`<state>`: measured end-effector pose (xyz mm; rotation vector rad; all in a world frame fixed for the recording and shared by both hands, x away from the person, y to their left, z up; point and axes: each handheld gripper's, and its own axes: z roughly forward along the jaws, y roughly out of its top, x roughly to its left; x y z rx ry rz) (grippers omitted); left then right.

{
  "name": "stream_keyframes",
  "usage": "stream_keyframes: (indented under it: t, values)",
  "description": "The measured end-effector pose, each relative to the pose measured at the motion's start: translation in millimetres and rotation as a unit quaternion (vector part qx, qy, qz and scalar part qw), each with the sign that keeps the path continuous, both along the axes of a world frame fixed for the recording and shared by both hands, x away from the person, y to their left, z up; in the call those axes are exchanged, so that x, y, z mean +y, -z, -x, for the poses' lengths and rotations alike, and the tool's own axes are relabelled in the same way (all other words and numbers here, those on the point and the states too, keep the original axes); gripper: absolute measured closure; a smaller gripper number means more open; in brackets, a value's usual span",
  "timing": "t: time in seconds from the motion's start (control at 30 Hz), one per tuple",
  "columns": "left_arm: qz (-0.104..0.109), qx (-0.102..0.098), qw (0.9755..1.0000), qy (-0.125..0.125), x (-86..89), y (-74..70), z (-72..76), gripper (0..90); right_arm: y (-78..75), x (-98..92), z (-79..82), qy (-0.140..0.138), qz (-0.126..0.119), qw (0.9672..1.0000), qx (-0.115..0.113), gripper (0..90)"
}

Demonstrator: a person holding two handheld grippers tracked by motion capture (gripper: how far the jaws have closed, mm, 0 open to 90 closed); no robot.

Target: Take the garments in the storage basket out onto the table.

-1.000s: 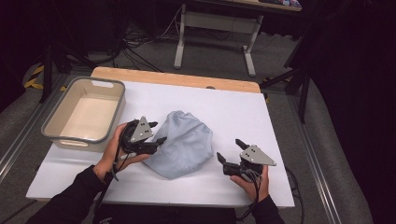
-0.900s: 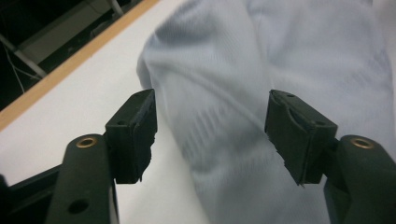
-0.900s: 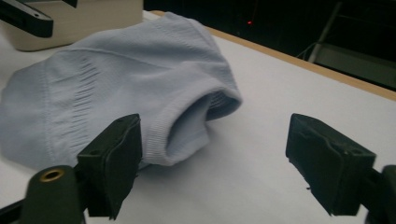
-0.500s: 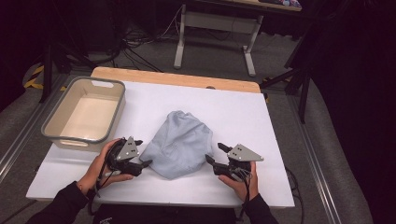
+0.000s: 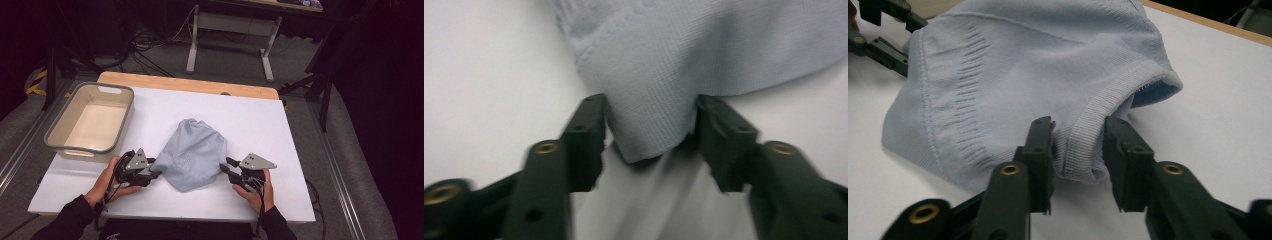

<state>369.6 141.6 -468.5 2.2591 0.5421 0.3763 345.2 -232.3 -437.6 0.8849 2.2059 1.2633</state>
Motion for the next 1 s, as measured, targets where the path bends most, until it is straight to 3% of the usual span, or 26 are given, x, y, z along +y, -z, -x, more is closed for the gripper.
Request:
stream_keyframes:
  t: [0.13, 0.17, 0.23, 0.47, 0.77, 0.8, 0.83, 0.87, 0.9, 1.0]
  values:
    - [-0.004, -0.006, 0.9999, -0.008, -0.9, -1.3, -1.2, 74.8, 1.5, 0.0, -1.4, 0.004, 0.016, 0.9998, 0.008, 77.3]
    - [-0.002, -0.007, 1.0000, -0.001, -0.5, -2.0, -1.5, 81.7, 1.9, -0.5, 0.0, 0.003, 0.020, 0.9998, 0.007, 84.0]
    - [-0.009, -0.015, 0.9998, 0.002, -2.0, -2.2, 0.9, 84.1, 0.3, -1.6, 1.2, 0.004, 0.021, 0.9998, 0.003, 85.8]
    - [-0.002, -0.022, 0.9997, 0.004, -0.4, -6.0, 4.5, 85.8, -2.7, -5.3, 1.3, 0.009, 0.013, 0.9999, -0.003, 86.5]
    - [0.011, -0.059, 0.9981, 0.012, -1.6, -24.1, 12.1, 86.0, -13.2, -11.5, -1.7, 0.020, 0.000, 0.9996, -0.022, 87.2]
    - [0.014, -0.071, 0.9973, 0.013, -1.7, -29.7, 12.9, 86.0, -17.1, -12.5, -4.0, 0.026, -0.003, 0.9993, -0.026, 87.4]
    - [0.014, -0.071, 0.9973, 0.013, -1.7, -29.7, 12.9, 86.0, -17.1, -12.5, -4.0, 0.026, -0.003, 0.9993, -0.026, 87.4]
    - [0.012, -0.087, 0.9961, 0.011, -2.0, -35.9, 14.5, 86.0, -22.7, -14.4, -4.6, 0.037, -0.001, 0.9988, -0.031, 87.6]
    - [0.012, -0.087, 0.9961, 0.011, -2.0, -35.9, 14.5, 86.0, -22.7, -14.4, -4.6, 0.037, -0.001, 0.9988, -0.031, 87.6]
    - [0.023, -0.096, 0.9950, 0.011, -1.9, -46.2, 17.8, 85.6, -32.9, -22.5, -8.1, 0.061, -0.034, 0.9972, -0.026, 87.8]
